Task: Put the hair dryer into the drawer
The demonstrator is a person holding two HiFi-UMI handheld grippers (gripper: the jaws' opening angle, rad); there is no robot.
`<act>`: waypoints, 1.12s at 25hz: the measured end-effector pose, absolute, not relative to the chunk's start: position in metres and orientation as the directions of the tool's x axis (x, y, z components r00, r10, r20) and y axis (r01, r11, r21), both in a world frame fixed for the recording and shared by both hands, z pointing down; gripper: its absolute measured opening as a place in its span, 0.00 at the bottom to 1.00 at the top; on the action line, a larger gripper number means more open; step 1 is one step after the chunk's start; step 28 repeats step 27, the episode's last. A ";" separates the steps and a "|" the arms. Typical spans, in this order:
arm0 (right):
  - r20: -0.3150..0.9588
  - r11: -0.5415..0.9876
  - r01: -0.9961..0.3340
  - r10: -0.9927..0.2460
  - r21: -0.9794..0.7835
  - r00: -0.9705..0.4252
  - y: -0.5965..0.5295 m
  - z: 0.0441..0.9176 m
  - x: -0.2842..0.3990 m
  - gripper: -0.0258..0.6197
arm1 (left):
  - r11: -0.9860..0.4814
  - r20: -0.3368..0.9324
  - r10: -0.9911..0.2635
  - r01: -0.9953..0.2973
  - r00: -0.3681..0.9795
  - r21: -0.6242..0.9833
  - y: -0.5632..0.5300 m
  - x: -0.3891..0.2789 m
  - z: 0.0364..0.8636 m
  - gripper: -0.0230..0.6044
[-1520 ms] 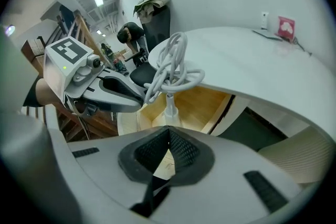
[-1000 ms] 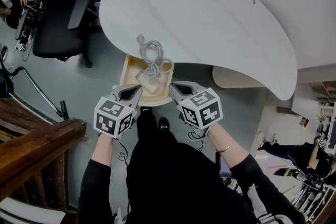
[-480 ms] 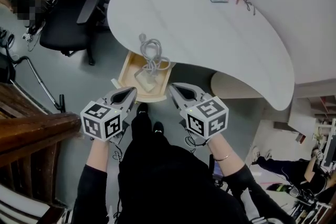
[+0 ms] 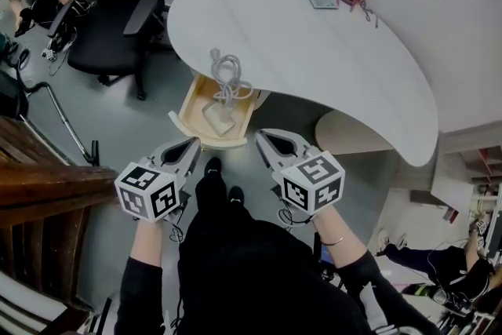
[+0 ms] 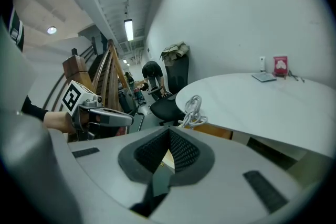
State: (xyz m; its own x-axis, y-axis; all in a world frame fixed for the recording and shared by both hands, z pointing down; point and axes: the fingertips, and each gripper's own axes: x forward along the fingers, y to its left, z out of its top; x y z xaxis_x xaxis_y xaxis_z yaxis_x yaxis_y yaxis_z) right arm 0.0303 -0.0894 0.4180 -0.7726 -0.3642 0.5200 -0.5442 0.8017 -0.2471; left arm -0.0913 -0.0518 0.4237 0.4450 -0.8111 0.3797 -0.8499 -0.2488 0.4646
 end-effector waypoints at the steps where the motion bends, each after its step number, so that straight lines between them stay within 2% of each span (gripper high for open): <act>1: 0.517 0.807 -0.539 -0.363 -0.242 -0.775 -0.087 0.416 0.031 0.04 | -0.248 0.379 -0.814 -0.853 0.440 0.459 -0.049 -0.091 0.422 0.05; 12: 0.473 0.837 -0.504 -0.362 -0.215 -0.803 -0.062 0.396 0.035 0.04 | -0.219 0.346 -0.862 -0.887 0.371 0.406 -0.014 -0.094 0.398 0.05; 28: 0.456 0.854 -0.479 -0.350 -0.203 -0.818 -0.028 0.387 0.053 0.04 | -0.243 0.309 -0.879 -0.897 0.364 0.368 0.011 -0.066 0.383 0.05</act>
